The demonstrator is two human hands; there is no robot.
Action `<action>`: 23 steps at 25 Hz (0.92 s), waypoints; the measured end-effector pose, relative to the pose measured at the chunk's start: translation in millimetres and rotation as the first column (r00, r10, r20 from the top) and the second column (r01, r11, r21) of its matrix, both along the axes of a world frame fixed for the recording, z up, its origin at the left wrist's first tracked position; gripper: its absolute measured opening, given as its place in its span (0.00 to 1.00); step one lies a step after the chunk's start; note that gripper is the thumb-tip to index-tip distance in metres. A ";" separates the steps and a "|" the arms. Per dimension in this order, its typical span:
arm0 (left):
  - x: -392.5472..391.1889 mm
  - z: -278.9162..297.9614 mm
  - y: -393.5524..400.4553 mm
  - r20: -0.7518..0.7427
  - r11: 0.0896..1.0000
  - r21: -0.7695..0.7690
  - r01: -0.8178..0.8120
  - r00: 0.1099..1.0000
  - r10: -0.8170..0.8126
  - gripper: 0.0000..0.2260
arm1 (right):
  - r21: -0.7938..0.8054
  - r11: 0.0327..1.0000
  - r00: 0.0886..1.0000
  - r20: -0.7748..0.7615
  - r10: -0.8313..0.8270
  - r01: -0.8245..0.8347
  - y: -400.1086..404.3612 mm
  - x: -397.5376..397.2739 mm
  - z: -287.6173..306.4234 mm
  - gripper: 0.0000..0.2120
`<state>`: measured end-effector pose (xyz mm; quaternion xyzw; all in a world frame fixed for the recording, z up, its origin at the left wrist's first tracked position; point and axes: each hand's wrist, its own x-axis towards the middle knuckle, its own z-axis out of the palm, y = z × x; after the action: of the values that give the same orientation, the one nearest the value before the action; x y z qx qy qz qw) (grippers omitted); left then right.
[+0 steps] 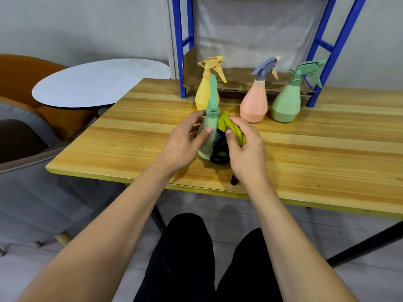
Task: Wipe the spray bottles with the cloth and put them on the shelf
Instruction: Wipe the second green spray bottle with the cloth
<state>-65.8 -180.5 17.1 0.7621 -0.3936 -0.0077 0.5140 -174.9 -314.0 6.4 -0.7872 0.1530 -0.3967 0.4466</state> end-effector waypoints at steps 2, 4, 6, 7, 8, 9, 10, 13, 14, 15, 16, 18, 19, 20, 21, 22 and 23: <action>0.2 -1.3 0.5 -0.008 1.000 -0.007 -0.025 1.000 0.025 0.23 | -0.009 0.999 0.997 -0.059 -0.049 0.048 -0.7 -6.7 -14.8 0.15; -2.1 -0.3 1.0 0.006 0.999 0.013 -0.052 0.999 0.052 0.23 | -0.019 0.999 0.998 -0.061 -0.031 0.030 -6.3 -1.9 -6.2 0.14; -3.7 1.1 -0.5 0.048 0.998 0.027 -0.052 0.998 0.051 0.23 | -0.043 0.999 1.000 -0.019 0.004 -0.005 -6.5 5.6 12.2 0.14; -3.7 0.3 -0.9 0.074 0.998 0.029 -0.057 0.996 0.055 0.23 | -0.060 0.998 1.000 0.004 0.025 -0.024 -4.7 8.9 17.3 0.14; -2.4 -1.5 -1.3 0.085 0.997 0.035 -0.065 0.994 0.062 0.23 | -0.072 0.997 0.999 0.023 0.032 -0.030 -3.4 10.0 18.2 0.14; -1.4 -1.8 -1.6 0.081 0.996 0.045 -0.071 0.994 0.067 0.24 | -0.078 0.997 0.999 0.029 0.022 -0.020 -2.7 8.8 13.5 0.14; -0.4 -0.7 -1.3 0.067 0.996 0.048 -0.078 0.995 0.075 0.24 | -0.074 0.997 1.000 0.022 -0.002 0.003 -2.6 6.8 4.8 0.15; -3.5 2.0 0.1 0.041 0.994 0.041 -0.101 0.994 0.099 0.25 | -0.087 0.994 0.994 -0.082 -0.075 0.068 -7.0 0.3 -9.4 0.15; -5.0 3.0 0.6 0.044 0.994 0.039 -0.106 0.994 0.104 0.25 | -0.106 0.993 0.994 -0.087 -0.065 0.056 -9.5 2.6 -5.3 0.15; -7.3 3.9 0.6 0.054 0.994 0.039 -0.104 0.993 0.101 0.24 | -0.114 0.993 0.997 -0.072 -0.041 0.032 -10.7 5.1 2.3 0.15; -8.7 4.5 0.2 0.070 0.994 0.040 -0.103 0.993 0.100 0.24 | -0.112 0.994 0.999 -0.042 -0.004 0.000 -9.4 8.7 11.6 0.14; -7.4 4.4 0.0 0.076 0.993 0.047 -0.105 0.992 0.101 0.23 | -0.099 0.995 1.000 0.003 0.031 -0.031 -4.7 13.8 21.9 0.15; -7.0 3.8 0.1 0.067 0.993 0.053 -0.110 0.992 0.106 0.23 | -0.095 0.995 1.000 0.006 0.017 -0.016 -1.9 11.7 18.8 0.15; -5.4 4.1 -0.2 0.060 0.991 0.055 -0.120 0.991 0.117 0.24 | -0.088 0.996 1.000 0.001 -0.002 0.002 0.7 8.5 12.4 0.16; -3.8 3.5 0.5 0.047 0.991 0.056 -0.125 0.991 0.122 0.24 | -0.087 0.996 1.000 -0.024 -0.018 0.016 3.5 3.2 2.4 0.16; -3.3 2.8 1.6 0.038 0.990 0.060 -0.128 0.991 0.126 0.25 | -0.093 0.995 0.998 -0.061 -0.035 0.029 5.9 -2.9 -6.6 0.17; -2.8 2.8 1.8 0.042 0.989 0.064 -0.136 0.990 0.134 0.26 | -0.106 0.994 0.994 -0.096 -0.048 0.038 5.7 -7.3 -11.9 0.17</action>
<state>-68.6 -178.7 19.9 0.8037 -0.3501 0.0284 0.4802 -182.2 -308.3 -5.5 -0.8245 0.1707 -0.3746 0.3882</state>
